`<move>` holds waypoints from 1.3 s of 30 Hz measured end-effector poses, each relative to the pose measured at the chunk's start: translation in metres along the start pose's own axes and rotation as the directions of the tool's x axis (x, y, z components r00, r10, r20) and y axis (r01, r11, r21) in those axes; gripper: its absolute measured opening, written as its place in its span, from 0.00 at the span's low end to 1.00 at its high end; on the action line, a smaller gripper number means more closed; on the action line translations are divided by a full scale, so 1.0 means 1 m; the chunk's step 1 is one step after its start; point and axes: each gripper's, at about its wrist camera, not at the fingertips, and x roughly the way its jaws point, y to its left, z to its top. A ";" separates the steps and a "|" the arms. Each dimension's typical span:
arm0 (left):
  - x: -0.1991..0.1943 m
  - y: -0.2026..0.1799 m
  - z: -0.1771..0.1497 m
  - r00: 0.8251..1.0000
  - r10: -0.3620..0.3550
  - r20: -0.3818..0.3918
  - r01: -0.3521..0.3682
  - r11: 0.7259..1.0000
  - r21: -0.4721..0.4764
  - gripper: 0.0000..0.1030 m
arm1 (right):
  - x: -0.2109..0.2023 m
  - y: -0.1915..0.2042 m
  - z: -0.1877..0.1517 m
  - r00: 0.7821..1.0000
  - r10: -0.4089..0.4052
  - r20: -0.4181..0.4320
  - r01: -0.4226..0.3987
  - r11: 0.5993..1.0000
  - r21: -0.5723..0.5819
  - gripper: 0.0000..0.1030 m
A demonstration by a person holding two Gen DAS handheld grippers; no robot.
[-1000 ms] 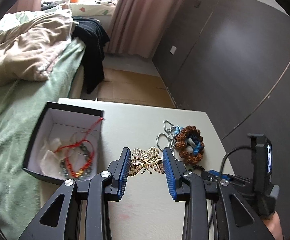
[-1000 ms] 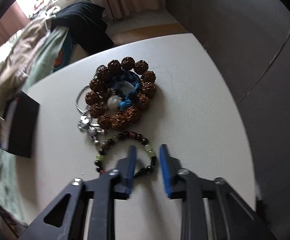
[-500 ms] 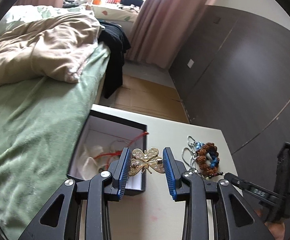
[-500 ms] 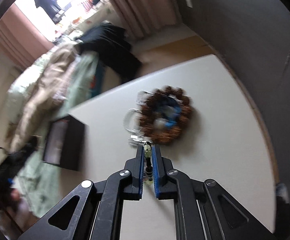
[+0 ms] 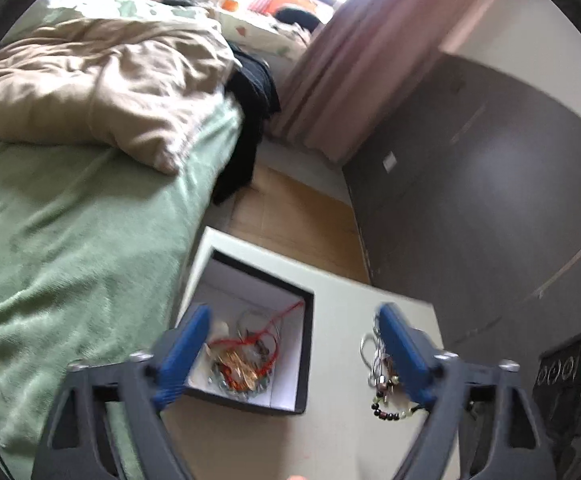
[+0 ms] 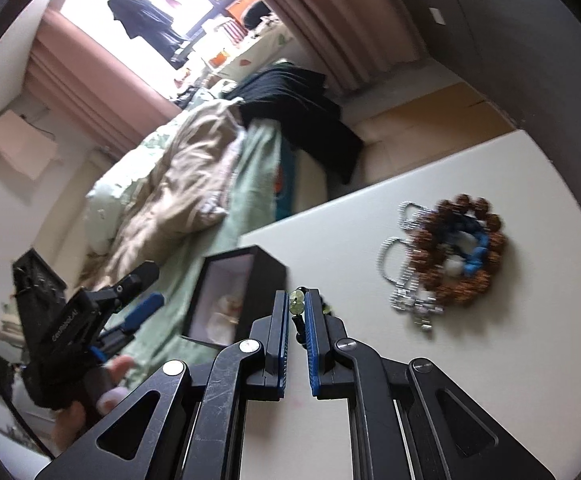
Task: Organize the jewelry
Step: 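Drop brooch into black box with left tool while right tool carries black bead bracelet there, then close left tool on silver chain necklace while right tool reaches brown bead bracelet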
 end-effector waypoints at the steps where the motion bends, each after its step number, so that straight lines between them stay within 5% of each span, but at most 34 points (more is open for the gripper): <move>1: -0.002 0.002 0.002 1.000 0.001 0.010 -0.001 1.000 -0.009 0.88 | 0.001 0.004 0.001 1.000 0.021 0.007 -0.021 1.000 0.000 0.09; 21: 0.002 0.025 0.022 0.999 0.040 -0.018 -0.041 0.999 -0.029 0.88 | 0.054 0.063 0.007 0.962 0.271 0.042 -0.272 0.962 0.020 0.10; 23: 0.000 0.026 0.022 0.999 0.037 -0.017 -0.038 0.999 -0.033 0.88 | 0.064 0.067 0.004 0.968 0.251 0.011 -0.252 0.967 0.029 0.17; 26: -0.001 0.027 0.021 0.999 0.041 -0.016 -0.041 0.999 -0.035 0.88 | 0.073 0.058 0.003 0.976 0.218 -0.024 -0.215 0.973 0.086 0.47; 39: 0.010 -0.013 0.005 0.999 0.022 -0.031 -0.020 0.997 0.069 0.88 | 0.017 -0.002 0.012 0.996 0.071 0.062 -0.081 0.982 0.172 0.48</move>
